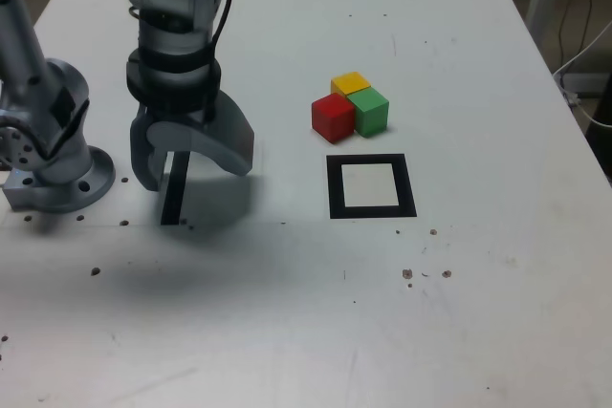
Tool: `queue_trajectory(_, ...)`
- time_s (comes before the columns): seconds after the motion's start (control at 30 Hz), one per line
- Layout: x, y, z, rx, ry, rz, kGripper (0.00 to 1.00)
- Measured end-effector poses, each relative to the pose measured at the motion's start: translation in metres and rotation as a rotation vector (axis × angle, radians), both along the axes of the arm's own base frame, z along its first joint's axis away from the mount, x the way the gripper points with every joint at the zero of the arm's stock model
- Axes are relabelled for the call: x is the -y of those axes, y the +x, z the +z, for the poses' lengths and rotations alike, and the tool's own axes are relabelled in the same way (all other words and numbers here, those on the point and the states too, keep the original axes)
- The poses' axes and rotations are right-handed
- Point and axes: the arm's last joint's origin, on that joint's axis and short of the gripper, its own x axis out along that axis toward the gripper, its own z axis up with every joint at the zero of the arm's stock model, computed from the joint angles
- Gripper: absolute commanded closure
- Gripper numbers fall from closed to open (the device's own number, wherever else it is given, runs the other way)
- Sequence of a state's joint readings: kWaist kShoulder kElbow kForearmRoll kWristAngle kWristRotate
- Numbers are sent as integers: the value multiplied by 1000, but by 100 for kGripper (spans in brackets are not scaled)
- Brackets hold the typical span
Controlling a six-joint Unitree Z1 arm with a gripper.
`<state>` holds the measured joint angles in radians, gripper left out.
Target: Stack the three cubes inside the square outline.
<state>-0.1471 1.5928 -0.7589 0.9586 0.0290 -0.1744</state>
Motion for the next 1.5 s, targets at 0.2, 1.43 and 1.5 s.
queue_trajectory(0.2, -1, 0, 0, 5, -1, 3, 1)
queue_trajectory(1.43, -29, 18, 58, 69, 65, -182, 1)
queue_trajectory(1.5, -31, 26, 64, 65, 65, -225, 1)
